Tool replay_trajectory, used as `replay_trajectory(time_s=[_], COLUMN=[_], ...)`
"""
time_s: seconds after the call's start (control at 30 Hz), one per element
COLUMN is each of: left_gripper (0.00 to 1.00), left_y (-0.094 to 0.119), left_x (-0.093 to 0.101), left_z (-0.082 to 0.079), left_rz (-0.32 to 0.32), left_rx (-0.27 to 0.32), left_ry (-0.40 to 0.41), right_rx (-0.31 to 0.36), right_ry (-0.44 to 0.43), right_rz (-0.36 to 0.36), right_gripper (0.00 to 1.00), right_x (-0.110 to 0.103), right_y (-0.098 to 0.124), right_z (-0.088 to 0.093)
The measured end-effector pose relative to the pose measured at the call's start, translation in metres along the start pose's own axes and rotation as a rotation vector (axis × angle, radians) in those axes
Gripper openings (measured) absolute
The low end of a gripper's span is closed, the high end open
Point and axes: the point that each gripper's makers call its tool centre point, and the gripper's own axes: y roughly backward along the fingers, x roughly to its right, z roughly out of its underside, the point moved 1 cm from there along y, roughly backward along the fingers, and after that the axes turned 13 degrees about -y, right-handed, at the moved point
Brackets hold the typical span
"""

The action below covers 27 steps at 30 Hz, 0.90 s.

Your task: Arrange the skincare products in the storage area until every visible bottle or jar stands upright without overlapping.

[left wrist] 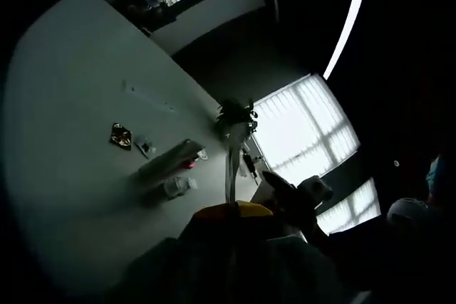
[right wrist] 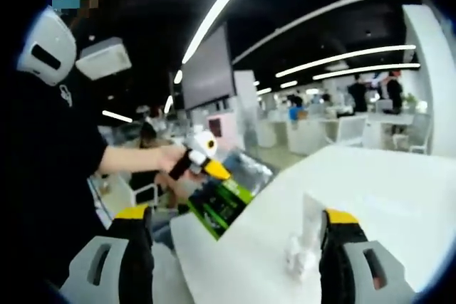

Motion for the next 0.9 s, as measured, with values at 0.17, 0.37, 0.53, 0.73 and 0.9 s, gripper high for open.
replay_trajectory(time_s=[0.17, 0.37, 0.53, 0.73, 0.9], left_gripper=[0.00, 0.00, 0.00, 0.00, 0.00], left_y=[-0.007, -0.015, -0.024, -0.032, -0.041], left_x=[-0.011, -0.032, -0.051, -0.070, -0.092], left_z=[0.003, 0.013, 0.021, 0.022, 0.031], left_rz=[-0.007, -0.023, -0.028, -0.039, -0.070], left_rx=[-0.018, -0.051, -0.080, -0.079, -0.126], left_ry=[0.014, 0.052, 0.096, 0.127, 0.162], right_rx=[0.001, -0.031, -0.033, -0.042, -0.049], right_ry=[-0.005, 0.003, -0.022, -0.042, -0.042], right_rz=[0.017, 0.038, 0.033, 0.040, 0.045], right_gripper=[0.96, 0.98, 0.97, 0.96, 0.95], right_x=[0.008, 0.018, 0.020, 0.025, 0.030], right_y=[0.001, -0.003, -0.007, -0.008, -0.008], right_z=[0.004, 0.016, 0.020, 0.026, 0.025])
